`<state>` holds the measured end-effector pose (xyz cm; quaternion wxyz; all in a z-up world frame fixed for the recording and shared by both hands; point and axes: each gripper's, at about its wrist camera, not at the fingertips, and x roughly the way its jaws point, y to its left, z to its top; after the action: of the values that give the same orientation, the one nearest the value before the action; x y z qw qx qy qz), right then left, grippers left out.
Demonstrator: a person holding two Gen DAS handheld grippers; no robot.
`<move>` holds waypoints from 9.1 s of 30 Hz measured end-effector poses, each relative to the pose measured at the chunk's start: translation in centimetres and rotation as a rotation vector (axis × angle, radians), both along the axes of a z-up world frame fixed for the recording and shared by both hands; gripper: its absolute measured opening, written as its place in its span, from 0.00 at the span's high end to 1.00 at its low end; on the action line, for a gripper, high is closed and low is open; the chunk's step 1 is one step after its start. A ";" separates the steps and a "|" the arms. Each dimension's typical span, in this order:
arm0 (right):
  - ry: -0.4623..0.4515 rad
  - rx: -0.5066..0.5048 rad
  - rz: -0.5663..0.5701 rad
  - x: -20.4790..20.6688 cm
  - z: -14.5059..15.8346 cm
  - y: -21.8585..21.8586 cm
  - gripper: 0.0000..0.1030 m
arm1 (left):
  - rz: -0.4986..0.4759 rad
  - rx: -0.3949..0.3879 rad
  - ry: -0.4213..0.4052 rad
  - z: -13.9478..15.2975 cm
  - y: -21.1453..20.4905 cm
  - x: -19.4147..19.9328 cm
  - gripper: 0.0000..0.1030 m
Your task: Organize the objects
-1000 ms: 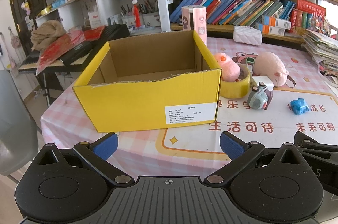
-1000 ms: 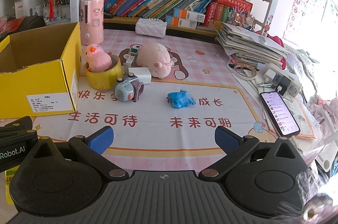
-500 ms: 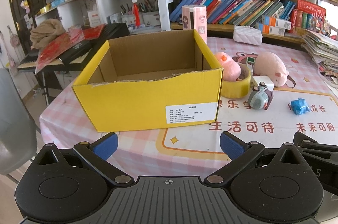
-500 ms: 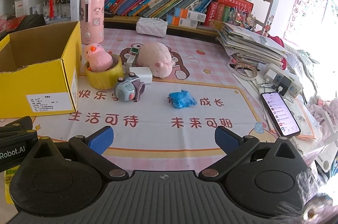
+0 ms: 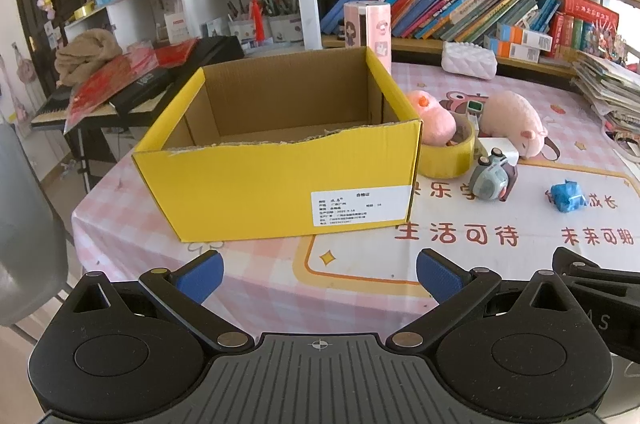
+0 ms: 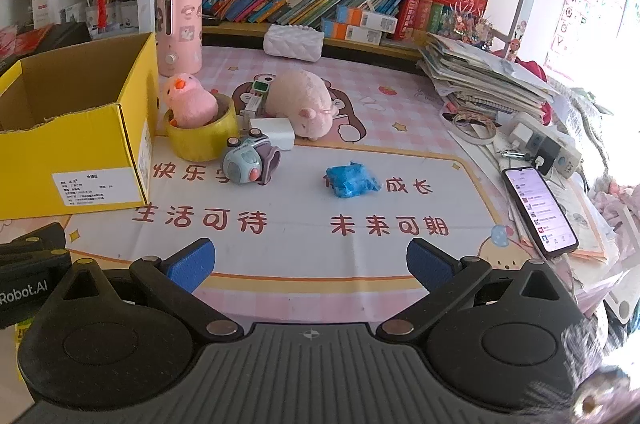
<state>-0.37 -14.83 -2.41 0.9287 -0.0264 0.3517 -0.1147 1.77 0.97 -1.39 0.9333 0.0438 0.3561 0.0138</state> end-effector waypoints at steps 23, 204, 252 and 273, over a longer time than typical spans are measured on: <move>0.016 -0.006 0.001 -0.4 0.1 -0.6 0.00 | -0.016 -0.021 0.006 -0.1 -0.3 -0.1 0.00; -0.001 0.194 0.489 -0.9 0.6 11.6 0.61 | 0.001 -0.281 -0.049 1.3 13.1 -3.8 0.36; -0.014 -0.093 0.895 20.5 0.5 13.0 0.62 | 0.121 -0.135 -0.065 1.6 8.2 15.8 0.36; 0.064 -0.154 1.080 22.0 -0.8 13.4 0.62 | 0.184 -0.104 0.011 0.0 7.7 17.6 0.38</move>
<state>21.59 -1.38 -3.24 0.8397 -0.2745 0.3068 0.3542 19.38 8.66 -1.35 0.9272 -0.0375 0.3638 0.0805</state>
